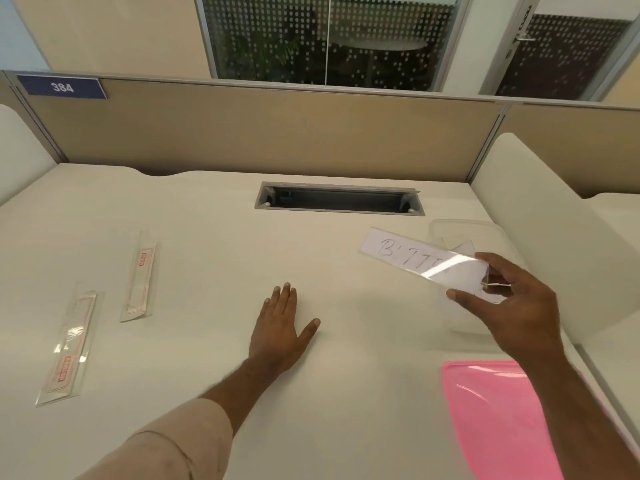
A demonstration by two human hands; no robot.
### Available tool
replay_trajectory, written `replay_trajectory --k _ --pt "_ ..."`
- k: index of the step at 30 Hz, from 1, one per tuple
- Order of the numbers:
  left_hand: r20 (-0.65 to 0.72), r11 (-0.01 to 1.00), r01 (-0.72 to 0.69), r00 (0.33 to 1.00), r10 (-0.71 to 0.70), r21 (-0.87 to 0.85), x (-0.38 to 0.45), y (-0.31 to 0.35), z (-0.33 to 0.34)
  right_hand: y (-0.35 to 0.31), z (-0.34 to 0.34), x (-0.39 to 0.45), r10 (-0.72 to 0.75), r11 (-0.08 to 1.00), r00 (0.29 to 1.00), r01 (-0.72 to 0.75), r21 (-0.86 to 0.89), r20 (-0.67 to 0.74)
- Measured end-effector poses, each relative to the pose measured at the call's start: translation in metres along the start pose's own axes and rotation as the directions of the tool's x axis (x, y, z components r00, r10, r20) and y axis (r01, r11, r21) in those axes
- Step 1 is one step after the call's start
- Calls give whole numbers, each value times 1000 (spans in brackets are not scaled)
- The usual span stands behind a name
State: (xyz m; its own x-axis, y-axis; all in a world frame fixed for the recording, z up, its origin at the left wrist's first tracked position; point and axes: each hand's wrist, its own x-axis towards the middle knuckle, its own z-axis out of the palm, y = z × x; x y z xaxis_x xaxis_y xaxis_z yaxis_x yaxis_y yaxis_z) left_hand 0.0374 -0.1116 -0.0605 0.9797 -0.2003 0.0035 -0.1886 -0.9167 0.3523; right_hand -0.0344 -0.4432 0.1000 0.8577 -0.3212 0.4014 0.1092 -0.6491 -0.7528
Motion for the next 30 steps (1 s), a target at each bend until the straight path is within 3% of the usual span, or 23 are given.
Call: replay_trajectory --k 7,12,17,26,30 --pt "24 992 -32 999 29 118 6 -6 17 28 -53 23 -3 993 980 -21 -119 -200" --pt "20 991 -18 1000 15 134 5 -5 18 48 -62 30 -24 971 967 -38 -235 -253" --pt "19 992 -10 1000 8 127 4 -4 18 62 -46 33 -9 938 975 -68 -339 -223" --pt "14 992 -2 1000 1 124 4 -3 17 71 -3 40 111 927 984 -154 -341 -142" --pt "12 992 -4 1000 2 126 5 -4 17 71 11 46 242 861 967 -254 -441 -85"
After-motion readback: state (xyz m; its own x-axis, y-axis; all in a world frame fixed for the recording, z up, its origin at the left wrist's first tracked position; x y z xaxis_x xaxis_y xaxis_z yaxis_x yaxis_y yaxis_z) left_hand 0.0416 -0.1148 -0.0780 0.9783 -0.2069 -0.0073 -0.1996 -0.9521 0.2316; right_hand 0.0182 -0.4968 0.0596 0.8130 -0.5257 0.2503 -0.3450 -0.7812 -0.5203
